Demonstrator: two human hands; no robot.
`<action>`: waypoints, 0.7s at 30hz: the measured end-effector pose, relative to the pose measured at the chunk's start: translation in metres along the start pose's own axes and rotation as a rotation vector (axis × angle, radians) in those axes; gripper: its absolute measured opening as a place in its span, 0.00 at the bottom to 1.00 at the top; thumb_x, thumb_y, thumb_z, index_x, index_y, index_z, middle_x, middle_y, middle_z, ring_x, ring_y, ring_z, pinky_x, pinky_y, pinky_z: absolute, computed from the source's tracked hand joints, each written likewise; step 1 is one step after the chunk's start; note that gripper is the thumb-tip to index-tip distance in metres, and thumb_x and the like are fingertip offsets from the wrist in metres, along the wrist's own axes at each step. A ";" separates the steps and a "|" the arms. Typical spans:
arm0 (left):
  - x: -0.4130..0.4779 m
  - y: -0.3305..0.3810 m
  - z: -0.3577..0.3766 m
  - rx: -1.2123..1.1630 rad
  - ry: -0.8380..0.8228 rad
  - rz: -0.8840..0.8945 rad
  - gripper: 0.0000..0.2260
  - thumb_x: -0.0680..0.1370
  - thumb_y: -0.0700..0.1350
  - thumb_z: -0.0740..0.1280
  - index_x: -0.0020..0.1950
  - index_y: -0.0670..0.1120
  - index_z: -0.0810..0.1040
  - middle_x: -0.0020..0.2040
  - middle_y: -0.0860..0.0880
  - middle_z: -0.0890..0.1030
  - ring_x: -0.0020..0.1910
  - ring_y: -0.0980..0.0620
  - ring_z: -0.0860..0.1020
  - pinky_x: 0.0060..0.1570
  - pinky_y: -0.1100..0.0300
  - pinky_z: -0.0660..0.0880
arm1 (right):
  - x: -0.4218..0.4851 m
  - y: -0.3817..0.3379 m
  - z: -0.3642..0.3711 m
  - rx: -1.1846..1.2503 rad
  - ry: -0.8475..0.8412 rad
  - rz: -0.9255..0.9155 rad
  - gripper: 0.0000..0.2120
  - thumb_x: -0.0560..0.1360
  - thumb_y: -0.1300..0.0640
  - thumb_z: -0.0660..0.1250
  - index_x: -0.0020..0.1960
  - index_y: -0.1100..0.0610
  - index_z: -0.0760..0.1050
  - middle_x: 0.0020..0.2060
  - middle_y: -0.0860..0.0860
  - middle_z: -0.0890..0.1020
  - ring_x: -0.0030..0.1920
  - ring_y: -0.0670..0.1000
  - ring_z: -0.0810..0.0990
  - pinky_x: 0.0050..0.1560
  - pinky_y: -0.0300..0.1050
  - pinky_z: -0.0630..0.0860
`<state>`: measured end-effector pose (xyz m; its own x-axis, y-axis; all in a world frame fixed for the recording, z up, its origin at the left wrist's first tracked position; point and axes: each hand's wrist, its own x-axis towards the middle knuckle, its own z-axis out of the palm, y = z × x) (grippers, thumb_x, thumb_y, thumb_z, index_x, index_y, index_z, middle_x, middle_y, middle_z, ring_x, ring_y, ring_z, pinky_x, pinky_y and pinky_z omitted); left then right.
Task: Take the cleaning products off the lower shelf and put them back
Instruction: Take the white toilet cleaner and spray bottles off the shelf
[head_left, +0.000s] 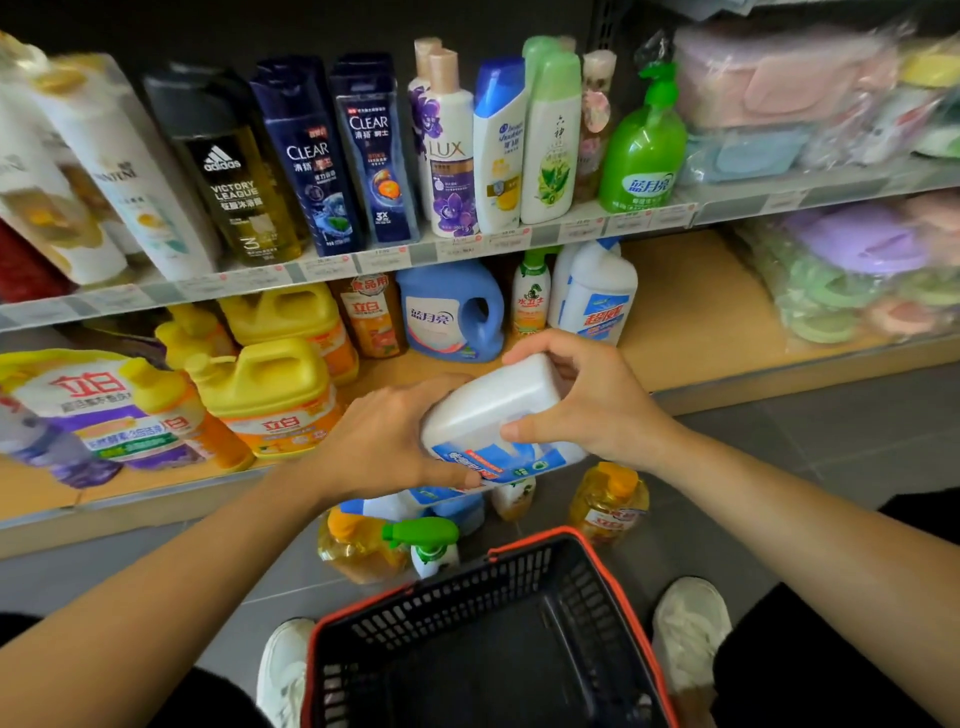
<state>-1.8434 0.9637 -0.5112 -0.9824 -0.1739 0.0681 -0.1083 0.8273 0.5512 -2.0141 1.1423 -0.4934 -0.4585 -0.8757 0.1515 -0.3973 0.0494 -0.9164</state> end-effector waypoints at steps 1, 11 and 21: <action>-0.001 0.000 -0.001 -0.016 0.035 0.000 0.41 0.64 0.67 0.78 0.74 0.59 0.69 0.65 0.60 0.79 0.61 0.54 0.79 0.54 0.47 0.79 | -0.001 -0.002 0.000 -0.004 -0.006 -0.015 0.28 0.60 0.60 0.85 0.57 0.53 0.79 0.52 0.46 0.83 0.54 0.46 0.81 0.52 0.45 0.80; -0.002 -0.004 -0.005 -0.312 0.337 -0.167 0.37 0.60 0.65 0.80 0.65 0.55 0.73 0.56 0.56 0.82 0.54 0.51 0.83 0.49 0.42 0.82 | -0.003 -0.006 -0.002 -0.209 0.034 -0.223 0.32 0.75 0.62 0.73 0.77 0.55 0.65 0.76 0.49 0.67 0.78 0.45 0.61 0.78 0.49 0.59; -0.003 0.001 -0.005 -0.217 0.356 -0.192 0.37 0.61 0.65 0.79 0.66 0.56 0.72 0.58 0.57 0.80 0.56 0.51 0.81 0.49 0.42 0.81 | -0.007 -0.009 0.008 -0.328 0.007 -0.331 0.38 0.74 0.56 0.75 0.79 0.53 0.61 0.79 0.50 0.61 0.79 0.47 0.57 0.78 0.50 0.59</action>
<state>-1.8403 0.9627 -0.5067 -0.8303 -0.5171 0.2079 -0.2118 0.6378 0.7405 -2.0011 1.1444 -0.4893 -0.2695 -0.8667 0.4198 -0.7534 -0.0817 -0.6525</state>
